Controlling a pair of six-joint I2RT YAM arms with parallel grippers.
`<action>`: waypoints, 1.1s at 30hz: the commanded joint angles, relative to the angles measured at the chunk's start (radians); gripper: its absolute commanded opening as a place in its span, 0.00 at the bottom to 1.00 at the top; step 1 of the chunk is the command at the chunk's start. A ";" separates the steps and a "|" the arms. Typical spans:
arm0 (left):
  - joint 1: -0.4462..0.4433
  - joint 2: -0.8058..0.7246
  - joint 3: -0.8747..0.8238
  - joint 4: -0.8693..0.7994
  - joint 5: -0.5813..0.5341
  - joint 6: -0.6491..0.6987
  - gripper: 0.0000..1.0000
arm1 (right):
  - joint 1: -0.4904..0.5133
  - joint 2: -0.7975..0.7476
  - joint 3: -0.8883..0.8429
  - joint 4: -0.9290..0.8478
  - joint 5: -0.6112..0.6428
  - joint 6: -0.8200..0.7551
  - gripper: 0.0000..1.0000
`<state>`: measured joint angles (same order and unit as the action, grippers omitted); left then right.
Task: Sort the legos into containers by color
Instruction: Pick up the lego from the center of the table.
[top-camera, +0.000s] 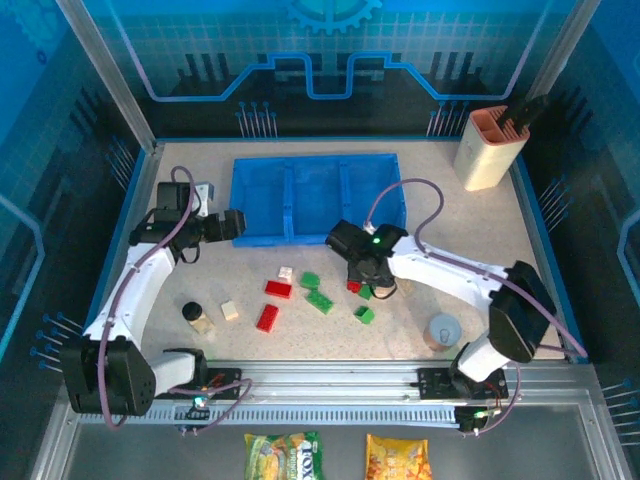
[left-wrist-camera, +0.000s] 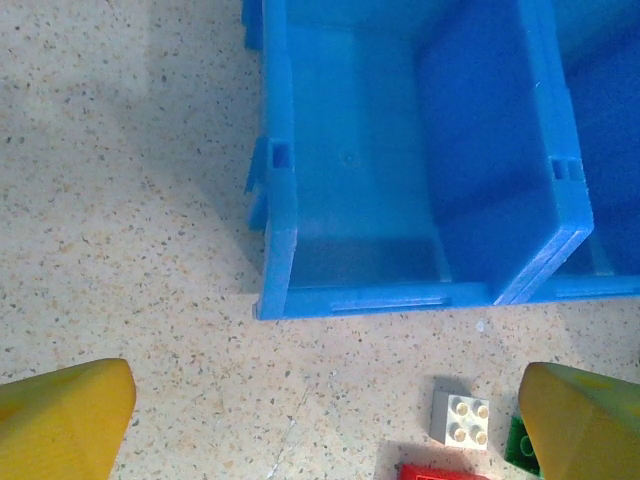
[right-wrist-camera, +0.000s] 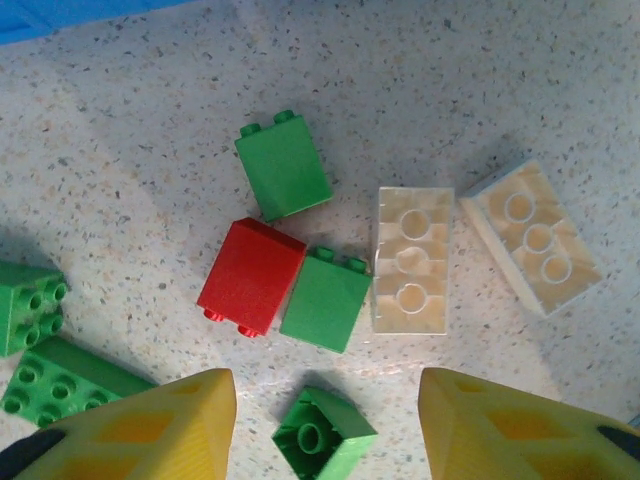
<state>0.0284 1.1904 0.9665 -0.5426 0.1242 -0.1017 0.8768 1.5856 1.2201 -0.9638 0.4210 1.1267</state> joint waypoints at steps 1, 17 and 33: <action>-0.007 -0.031 -0.006 0.018 -0.013 0.020 0.99 | 0.028 0.075 0.060 -0.071 0.066 0.182 0.52; -0.007 -0.041 -0.009 0.029 0.001 0.019 0.99 | -0.007 0.211 0.044 0.121 -0.056 0.197 0.55; -0.006 -0.034 -0.008 0.029 -0.006 0.028 0.99 | -0.019 0.277 0.075 0.107 -0.061 0.183 0.53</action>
<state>0.0284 1.1709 0.9657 -0.5327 0.1242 -0.0967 0.8692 1.8462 1.2770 -0.8291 0.3511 1.3018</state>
